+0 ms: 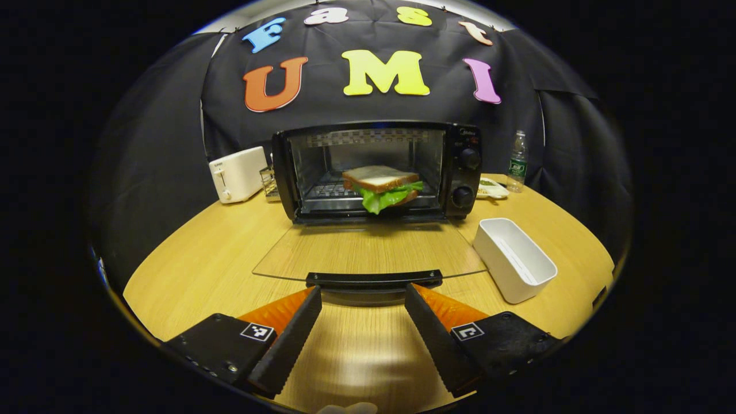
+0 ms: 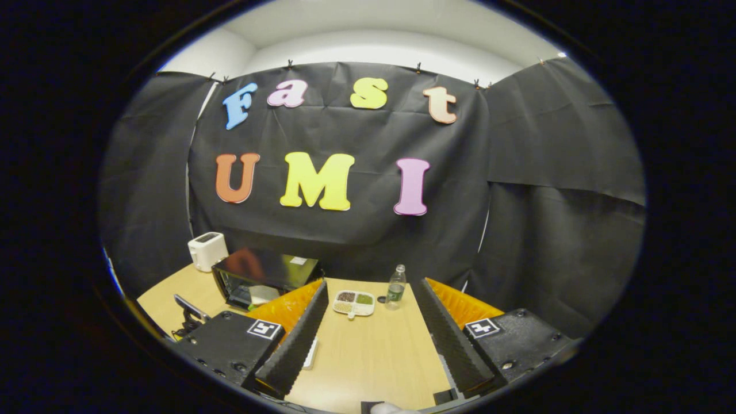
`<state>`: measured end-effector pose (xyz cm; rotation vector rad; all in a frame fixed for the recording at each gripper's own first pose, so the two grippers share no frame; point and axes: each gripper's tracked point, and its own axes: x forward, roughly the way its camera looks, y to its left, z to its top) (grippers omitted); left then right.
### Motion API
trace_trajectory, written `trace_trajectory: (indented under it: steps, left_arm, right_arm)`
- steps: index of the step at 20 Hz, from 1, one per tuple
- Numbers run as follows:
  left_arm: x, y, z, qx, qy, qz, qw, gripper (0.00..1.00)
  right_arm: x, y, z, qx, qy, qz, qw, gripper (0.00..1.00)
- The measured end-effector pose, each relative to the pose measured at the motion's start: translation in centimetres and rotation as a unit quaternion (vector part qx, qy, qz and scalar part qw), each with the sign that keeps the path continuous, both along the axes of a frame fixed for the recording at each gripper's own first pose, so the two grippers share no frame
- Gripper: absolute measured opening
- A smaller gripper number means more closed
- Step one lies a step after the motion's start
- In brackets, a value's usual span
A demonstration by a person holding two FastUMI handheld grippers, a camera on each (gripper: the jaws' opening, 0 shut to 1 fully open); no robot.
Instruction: Open the electric oven with the left hand, put the food in, and close the electric oven.
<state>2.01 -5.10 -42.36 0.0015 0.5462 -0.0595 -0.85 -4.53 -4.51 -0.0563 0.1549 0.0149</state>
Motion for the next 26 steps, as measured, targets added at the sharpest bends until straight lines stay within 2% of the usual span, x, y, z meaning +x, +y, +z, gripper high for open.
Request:
trace_trajectory:
  steps: [2,3,4,8,14,15,18,19,20,26]
  left_arm:
    - [0.2,-0.1,-0.9,0.002,0.011,-0.002,1.000,0.96]
    - [0.3,-0.2,-1.1,-0.002,0.011,-0.002,1.000,0.89]
    - [0.4,-0.3,-1.3,-0.007,0.011,-0.004,1.000,0.96]
    - [0.2,-0.3,-1.3,-0.014,0.013,-0.005,1.000,0.94]
    - [0.8,-0.1,-0.3,-0.016,0.011,-0.006,1.000,0.96]
    - [0.6,0.1,-0.4,-0.013,0.011,-0.007,1.000,0.95]
    - [0.8,0.2,-0.1,-0.008,0.009,-0.008,1.000,0.95]
    - [0.8,0.2,-0.1,-0.005,0.009,-0.010,1.000,1.00]
    - [0.9,0.2,0.0,-0.003,0.009,-0.012,1.000,0.95]
    - [0.9,0.3,0.8,-0.002,0.011,-0.018,1.000,0.96]
  right_arm:
    - [0.3,0.4,-0.3,-0.005,0.007,-0.001,1.000,0.95]
    - [0.5,0.4,-0.4,-0.004,0.010,-0.001,1.000,0.96]
    - [0.6,0.5,-0.6,-0.003,0.011,-0.003,1.000,0.96]
    - [1.1,0.5,-1.4,0.001,0.024,-0.009,1.000,0.96]
    - [1.9,1.1,-1.6,0.004,0.027,-0.003,1.000,0.96]
    - [1.9,1.1,-1.6,0.007,0.026,-0.002,1.000,1.00]
    - [2.2,1.2,-1.8,0.011,0.029,0.000,1.000,0.96]
    - [2.3,1.2,-1.9,0.012,0.029,0.000,1.000,0.96]
    - [2.4,1.1,-1.9,0.014,0.029,-0.001,0.999,0.95]
    - [2.7,0.8,-1.9,0.021,0.026,-0.003,0.999,0.96]
